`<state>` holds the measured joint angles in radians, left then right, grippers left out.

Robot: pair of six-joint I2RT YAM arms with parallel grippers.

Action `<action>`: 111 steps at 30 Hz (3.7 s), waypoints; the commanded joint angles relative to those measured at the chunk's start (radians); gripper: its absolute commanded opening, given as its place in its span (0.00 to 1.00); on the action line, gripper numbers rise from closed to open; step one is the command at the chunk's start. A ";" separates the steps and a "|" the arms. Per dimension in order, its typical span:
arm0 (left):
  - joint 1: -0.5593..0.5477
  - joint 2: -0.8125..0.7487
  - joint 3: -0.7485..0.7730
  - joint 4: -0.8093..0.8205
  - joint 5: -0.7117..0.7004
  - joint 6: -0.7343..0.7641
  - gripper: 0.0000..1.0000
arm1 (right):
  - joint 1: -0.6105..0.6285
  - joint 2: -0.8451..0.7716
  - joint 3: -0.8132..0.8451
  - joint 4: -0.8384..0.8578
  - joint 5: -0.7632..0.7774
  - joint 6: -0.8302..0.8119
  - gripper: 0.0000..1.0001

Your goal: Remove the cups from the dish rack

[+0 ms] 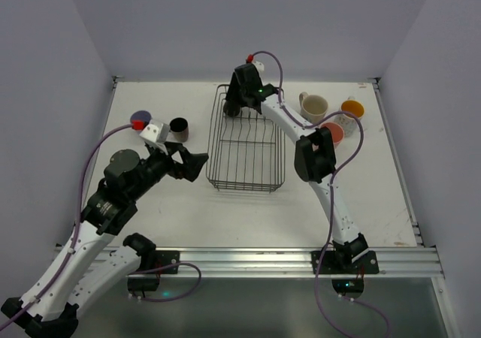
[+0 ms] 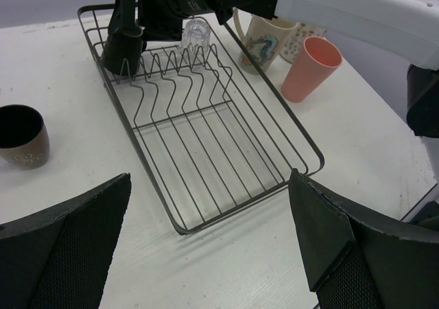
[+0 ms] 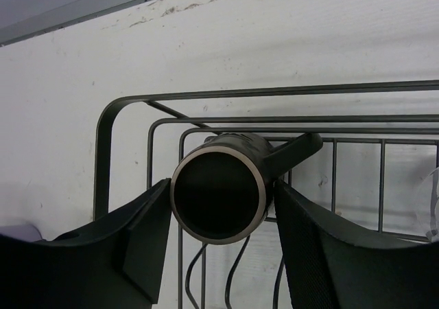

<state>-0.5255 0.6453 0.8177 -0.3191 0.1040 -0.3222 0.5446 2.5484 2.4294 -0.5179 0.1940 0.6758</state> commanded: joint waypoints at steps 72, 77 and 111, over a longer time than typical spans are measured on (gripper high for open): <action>0.010 0.522 0.093 0.686 0.028 -0.249 0.00 | -0.072 -0.860 -1.534 1.731 -0.789 0.812 0.53; 0.010 0.476 0.155 0.384 -0.163 -0.144 0.00 | -0.074 -0.905 -1.586 1.652 -0.759 0.740 0.99; 0.478 0.872 0.178 -0.133 -0.437 -0.101 0.11 | -0.075 -1.255 -1.454 0.684 -0.576 -0.084 0.99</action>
<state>-0.0761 1.5047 0.9230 -0.4885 -0.2825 -0.4519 0.4648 1.3235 0.9180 0.1928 -0.4191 0.6491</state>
